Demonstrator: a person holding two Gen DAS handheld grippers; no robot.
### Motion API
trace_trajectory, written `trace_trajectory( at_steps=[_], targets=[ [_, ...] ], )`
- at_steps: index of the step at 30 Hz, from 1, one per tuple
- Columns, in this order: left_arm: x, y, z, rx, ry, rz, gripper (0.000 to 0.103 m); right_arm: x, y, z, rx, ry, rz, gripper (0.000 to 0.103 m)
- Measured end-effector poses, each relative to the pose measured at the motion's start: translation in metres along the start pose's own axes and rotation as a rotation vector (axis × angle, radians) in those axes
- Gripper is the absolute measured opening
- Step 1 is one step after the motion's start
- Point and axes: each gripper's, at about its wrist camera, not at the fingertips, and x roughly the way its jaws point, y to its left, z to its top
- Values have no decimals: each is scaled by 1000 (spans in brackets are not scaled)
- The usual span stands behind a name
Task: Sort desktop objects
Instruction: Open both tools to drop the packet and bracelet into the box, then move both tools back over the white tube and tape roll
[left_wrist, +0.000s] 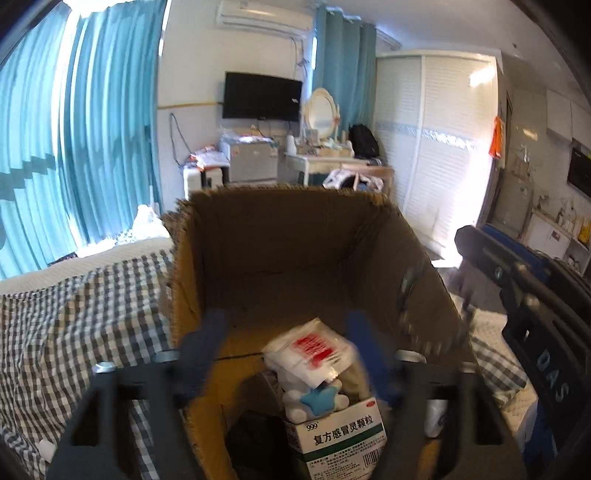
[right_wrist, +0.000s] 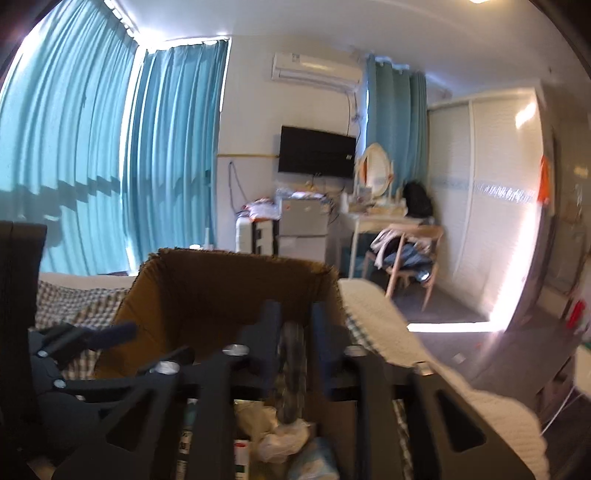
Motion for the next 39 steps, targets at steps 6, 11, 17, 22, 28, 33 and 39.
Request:
trace_trajectory(
  at_steps=[6,11,17,22,28,33,39],
  targets=[
    [-34,15,9,-47,-60,20,86,-27,-8,15,41,-69,-6,59],
    [-71,34,7,-85,-101,52,91,-47,-7,26,61,-99,14,59],
    [-119,53,3,-105,-159,105,98,-71,-8,35,151,-116,96,62],
    [-163,75,5,-119,-224,169,103,-92,8,45,118,-146,109,67],
    [-207,91,5,-124,-281,265,103,-120,22,57,138,-199,158,84],
    [-218,109,-6,-120,-241,305,103,-135,36,66,134,-194,197,89],
    [-242,132,-9,-132,-240,368,103,-146,56,66,112,-214,270,97]
  ],
)
